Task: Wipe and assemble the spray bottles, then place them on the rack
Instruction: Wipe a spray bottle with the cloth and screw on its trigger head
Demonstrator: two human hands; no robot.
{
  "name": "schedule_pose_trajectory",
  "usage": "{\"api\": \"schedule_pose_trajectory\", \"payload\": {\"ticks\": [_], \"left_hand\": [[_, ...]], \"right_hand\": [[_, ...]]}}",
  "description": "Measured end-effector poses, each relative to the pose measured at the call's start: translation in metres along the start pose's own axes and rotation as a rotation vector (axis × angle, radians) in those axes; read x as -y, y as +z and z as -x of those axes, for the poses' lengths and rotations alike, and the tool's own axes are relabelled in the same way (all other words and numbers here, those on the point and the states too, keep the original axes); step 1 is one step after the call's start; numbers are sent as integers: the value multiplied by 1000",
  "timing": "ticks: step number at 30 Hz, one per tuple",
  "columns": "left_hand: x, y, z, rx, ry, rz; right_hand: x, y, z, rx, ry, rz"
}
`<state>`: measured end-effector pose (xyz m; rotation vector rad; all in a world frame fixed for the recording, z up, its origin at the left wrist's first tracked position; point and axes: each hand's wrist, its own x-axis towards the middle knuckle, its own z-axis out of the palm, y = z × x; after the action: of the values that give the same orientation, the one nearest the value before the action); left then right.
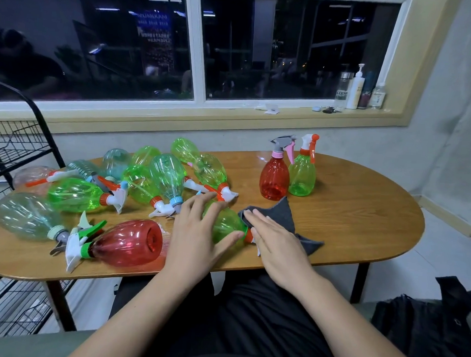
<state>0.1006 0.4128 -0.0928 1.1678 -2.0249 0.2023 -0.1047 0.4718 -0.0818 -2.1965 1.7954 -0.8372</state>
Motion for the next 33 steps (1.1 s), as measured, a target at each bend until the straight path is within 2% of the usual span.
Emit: {"api": "schedule_pose_trajectory", "payload": {"ticks": [12,23,29,33], "left_hand": [[2,1,-1,-34,-10,30],[6,6,-8,-6,-17,44],[4,3,-7,-1,-21,61],[5,1,-7,5,-20,100]], "right_hand": [[-9,-4,30,-3,62,208],[19,9,26,-34,41,4],[4,14,38,10,-30,46],[-15,-2,44,-4,13,95]]}}
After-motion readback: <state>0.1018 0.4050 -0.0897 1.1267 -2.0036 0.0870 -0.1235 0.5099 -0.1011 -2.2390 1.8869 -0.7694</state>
